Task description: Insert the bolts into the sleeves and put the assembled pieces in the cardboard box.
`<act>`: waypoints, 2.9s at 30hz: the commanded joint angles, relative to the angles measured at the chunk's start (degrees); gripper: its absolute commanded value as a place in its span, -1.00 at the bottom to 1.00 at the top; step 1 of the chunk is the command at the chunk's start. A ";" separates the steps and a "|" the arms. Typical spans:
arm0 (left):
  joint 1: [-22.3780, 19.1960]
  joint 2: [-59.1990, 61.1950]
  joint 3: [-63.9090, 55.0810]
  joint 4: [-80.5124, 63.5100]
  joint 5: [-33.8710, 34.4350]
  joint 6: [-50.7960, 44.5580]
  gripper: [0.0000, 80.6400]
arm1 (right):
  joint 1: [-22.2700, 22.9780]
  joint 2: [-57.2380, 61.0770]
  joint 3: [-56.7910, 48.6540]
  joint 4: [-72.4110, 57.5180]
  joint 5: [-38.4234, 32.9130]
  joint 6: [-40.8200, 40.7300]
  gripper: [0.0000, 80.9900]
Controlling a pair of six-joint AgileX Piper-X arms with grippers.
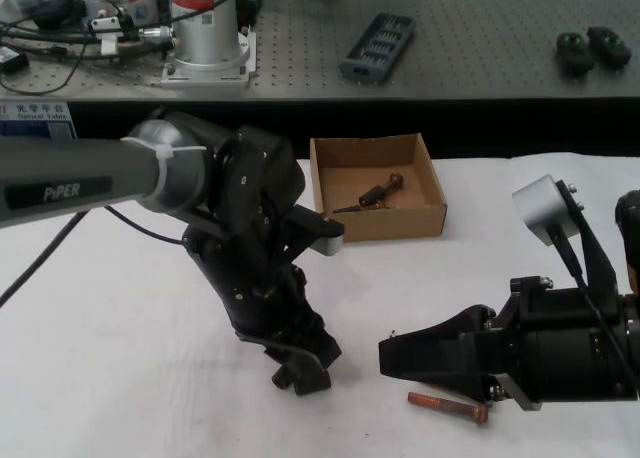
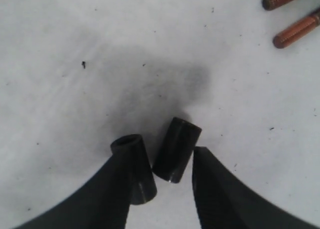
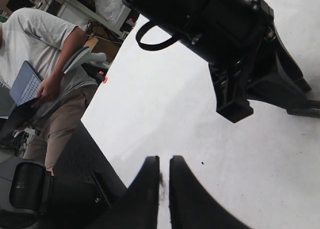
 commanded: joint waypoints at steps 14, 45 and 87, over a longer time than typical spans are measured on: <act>-0.18 0.05 2.57 0.51 -4.54 1.63 -0.27 | -0.28 -0.47 -0.45 -0.36 -2.28 -0.49 -0.83; -3.12 0.05 5.11 -3.45 1.96 0.37 -0.27 | -0.28 -0.47 -0.45 -0.36 -2.04 -0.49 -0.83; 2.54 -20.58 5.11 -11.07 10.19 -13.42 -0.69 | -5.91 -0.05 -0.45 4.57 19.60 12.48 -0.83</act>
